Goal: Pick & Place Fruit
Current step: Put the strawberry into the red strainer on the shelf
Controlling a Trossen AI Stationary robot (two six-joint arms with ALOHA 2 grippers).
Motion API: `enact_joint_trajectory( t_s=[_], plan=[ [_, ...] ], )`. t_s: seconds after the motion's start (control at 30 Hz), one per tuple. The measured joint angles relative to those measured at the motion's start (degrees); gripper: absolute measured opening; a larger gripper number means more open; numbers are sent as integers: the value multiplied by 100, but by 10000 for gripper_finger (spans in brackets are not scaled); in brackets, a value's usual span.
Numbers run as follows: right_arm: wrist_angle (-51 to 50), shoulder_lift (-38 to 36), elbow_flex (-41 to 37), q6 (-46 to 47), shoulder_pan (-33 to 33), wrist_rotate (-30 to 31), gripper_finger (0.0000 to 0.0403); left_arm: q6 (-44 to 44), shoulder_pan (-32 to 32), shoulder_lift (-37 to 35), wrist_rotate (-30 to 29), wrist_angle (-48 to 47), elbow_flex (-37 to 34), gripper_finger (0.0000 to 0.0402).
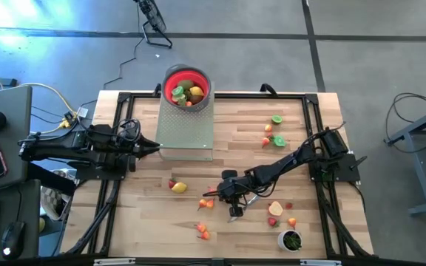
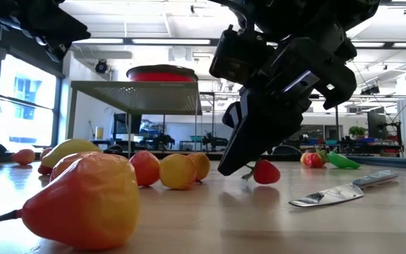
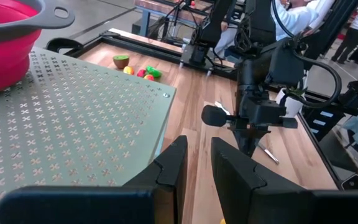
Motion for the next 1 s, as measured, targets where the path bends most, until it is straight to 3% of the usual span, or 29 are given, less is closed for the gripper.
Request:
enact_joint_trajectory(
  t_s=[0.33, 0.7, 1.0],
  plan=[
    [-7, -331, 0, -55, -24, 17, 3, 0, 0, 0, 4, 0, -2, 67],
    [-29, -1145, -2, -56, -302, 551, 3, 20, 0, 0, 12, 2, -6, 67],
    [141, -1360, 2, -31, -557, 737, 3, 20, 0, 0, 28, 11, -9, 67]
  ],
)
